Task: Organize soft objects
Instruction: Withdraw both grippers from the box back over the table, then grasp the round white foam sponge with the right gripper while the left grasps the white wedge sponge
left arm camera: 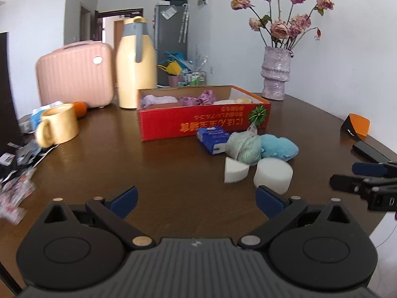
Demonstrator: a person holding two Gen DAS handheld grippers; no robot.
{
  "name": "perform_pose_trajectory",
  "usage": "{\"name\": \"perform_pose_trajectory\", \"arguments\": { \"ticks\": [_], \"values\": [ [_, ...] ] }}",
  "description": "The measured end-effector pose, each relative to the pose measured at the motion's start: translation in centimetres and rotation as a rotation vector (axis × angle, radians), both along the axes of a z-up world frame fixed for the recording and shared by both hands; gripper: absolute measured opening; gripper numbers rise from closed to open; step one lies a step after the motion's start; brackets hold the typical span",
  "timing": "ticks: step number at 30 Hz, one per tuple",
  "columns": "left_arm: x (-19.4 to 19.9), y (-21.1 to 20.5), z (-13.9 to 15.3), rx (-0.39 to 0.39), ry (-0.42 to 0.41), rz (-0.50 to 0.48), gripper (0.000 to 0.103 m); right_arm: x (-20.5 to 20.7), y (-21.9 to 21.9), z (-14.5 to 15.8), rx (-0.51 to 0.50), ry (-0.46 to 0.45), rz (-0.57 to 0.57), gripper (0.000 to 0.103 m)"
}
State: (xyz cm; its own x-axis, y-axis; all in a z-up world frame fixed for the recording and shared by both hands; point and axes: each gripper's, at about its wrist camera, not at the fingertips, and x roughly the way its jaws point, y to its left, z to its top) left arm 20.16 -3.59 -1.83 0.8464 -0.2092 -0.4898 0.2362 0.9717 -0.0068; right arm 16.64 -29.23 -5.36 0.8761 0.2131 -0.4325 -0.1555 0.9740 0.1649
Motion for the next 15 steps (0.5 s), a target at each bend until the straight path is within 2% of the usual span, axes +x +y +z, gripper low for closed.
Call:
{"name": "perform_pose_trajectory", "arguments": {
  "ticks": [6,9,11,13,15],
  "values": [
    [6.1,-2.5,-0.8,0.002,0.038,-0.052,0.102,3.6,0.9,-0.6,-0.003,0.030,0.026,0.081],
    [8.8,-3.8,-0.8,-0.028,0.028,-0.113,0.102,5.6,1.7,-1.0,-0.001,0.050,0.056,0.080],
    [11.0,-4.9,-0.9,-0.046,0.045,-0.140,0.094,6.6,2.4,-1.2,-0.011,0.047,0.081,0.080],
    [12.8,-5.8,-1.1,-0.042,0.052,-0.152,0.081,7.7,3.2,-1.6,-0.013,0.058,0.098,0.079],
    [14.0,-6.7,-1.3,-0.026,0.053,-0.175,0.080,8.6,3.7,-2.1,-0.013,0.073,0.114,0.075]
  ]
}}
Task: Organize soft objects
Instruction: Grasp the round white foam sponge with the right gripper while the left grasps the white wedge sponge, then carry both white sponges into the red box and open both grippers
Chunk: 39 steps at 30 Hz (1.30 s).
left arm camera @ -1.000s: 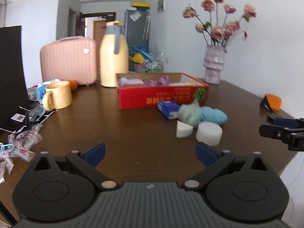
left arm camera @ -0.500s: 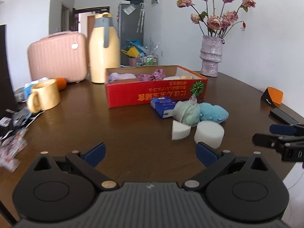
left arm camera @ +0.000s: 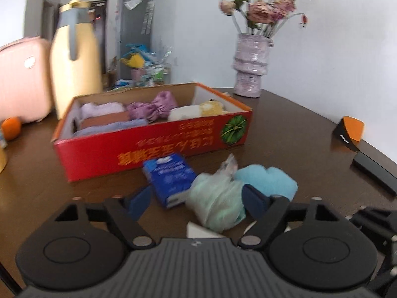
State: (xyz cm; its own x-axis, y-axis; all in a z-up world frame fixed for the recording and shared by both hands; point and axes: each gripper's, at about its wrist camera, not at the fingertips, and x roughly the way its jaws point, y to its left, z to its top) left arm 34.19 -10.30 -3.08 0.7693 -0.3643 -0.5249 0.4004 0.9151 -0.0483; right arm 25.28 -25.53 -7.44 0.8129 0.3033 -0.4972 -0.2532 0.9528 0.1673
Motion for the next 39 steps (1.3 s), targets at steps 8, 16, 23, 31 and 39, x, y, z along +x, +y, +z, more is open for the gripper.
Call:
{"name": "perform_pose_trajectory", "arguments": {
  "ticks": [8,16,23,31,39],
  "values": [
    [0.0,-0.4,-1.4,0.029,0.011,-0.083,0.086,1.4,-2.9,-0.8,0.041,0.057,-0.030,0.053],
    [-1.4,-0.3,-3.8,0.099,0.061,-0.081,0.032,0.7,-4.3,-0.7,0.029,0.053,-0.084,0.051],
    [-5.9,0.9,-2.0,0.050,0.028,-0.071,0.032,-2.5,-4.0,1.0,0.025,0.013,-0.058,0.051],
    [-10.4,3.0,0.8,-0.014,-0.005,-0.051,0.032,-5.6,-3.4,3.1,0.041,-0.037,-0.042,0.051],
    [-5.9,3.0,5.6,-0.061,-0.064,-0.114,0.032,-2.6,-4.5,7.9,0.051,-0.181,-0.016,0.050]
  ]
}}
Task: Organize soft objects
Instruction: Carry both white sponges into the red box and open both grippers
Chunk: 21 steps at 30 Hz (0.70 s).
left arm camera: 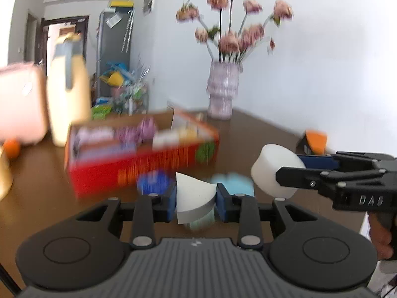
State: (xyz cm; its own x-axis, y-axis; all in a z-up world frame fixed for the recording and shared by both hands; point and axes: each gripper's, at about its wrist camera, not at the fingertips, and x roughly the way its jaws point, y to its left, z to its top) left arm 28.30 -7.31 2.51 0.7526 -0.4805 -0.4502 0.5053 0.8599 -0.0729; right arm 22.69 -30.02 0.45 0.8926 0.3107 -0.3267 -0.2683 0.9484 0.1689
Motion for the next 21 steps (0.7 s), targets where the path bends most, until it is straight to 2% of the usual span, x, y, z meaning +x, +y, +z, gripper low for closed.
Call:
{"name": "perform_pose_trajectory", "arguments": {
  "ticks": [3,6,8,10,14,19,21],
  "values": [
    [6.3,-1.2,3.1,-0.037,0.008,-0.027,0.033,6.5,-1.1,3.3,-0.013,-0.045,-0.006,0.050],
    [14.5,-2.8,4.9,-0.059,0.079,-0.003,0.033,14.7,-2.3,4.8,0.028,0.006,-0.013,0.050],
    [20.8,-4.0,5.2,-0.086,0.150,0.061,0.033,20.6,-2.8,4.8,0.015,0.045,-0.049,0.050],
    [26.2,-5.2,4.7,-0.097,0.218,0.071,0.033,25.8,-2.7,4.0,-0.040,0.091,-0.076,0.050],
    [34.5,-8.4,2.2,-0.016,0.298,0.073,0.033,34.3,-1.9,1.1,-0.078,0.237,-0.063,0.050],
    [41.1,-11.4,-0.9,0.085,0.353,0.086,0.037,40.1,0.3,-2.2,-0.234,0.317,-0.054,0.052],
    [42.6,-12.2,-2.2,0.115,0.377,0.087,0.048,41.5,0.9,-3.4,-0.255,0.370,-0.035,0.052]
  ]
}}
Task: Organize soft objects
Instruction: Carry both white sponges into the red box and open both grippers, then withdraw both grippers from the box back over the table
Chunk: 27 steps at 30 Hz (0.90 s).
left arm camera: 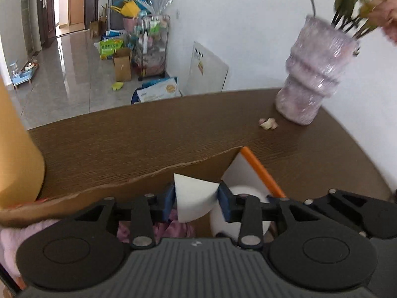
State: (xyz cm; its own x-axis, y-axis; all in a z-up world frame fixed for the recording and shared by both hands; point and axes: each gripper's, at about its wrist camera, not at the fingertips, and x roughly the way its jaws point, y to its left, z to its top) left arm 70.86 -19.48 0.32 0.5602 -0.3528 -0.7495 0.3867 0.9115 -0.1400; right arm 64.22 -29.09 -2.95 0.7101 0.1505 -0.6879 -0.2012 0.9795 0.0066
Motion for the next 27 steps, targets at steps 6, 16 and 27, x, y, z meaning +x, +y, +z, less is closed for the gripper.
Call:
{"name": "perform_pose_trajectory", "arguments": {
  "ticks": [6,16,27],
  "values": [
    [1.1,-1.1,-1.6,0.030,0.005,-0.004,0.066,0.2,1.1,0.0,-0.045,-0.024,0.009,0.065],
    [-4.7,1.7,5.8,0.056,-0.114,0.029,0.075,-5.3,-2.0,6.8,0.034,-0.079,-0.019,0.073],
    [-21.4,8.2,16.2,0.058,-0.355,0.137,0.091,-20.1,-4.5,15.9,0.066,-0.259,0.004,0.084]
  ]
}}
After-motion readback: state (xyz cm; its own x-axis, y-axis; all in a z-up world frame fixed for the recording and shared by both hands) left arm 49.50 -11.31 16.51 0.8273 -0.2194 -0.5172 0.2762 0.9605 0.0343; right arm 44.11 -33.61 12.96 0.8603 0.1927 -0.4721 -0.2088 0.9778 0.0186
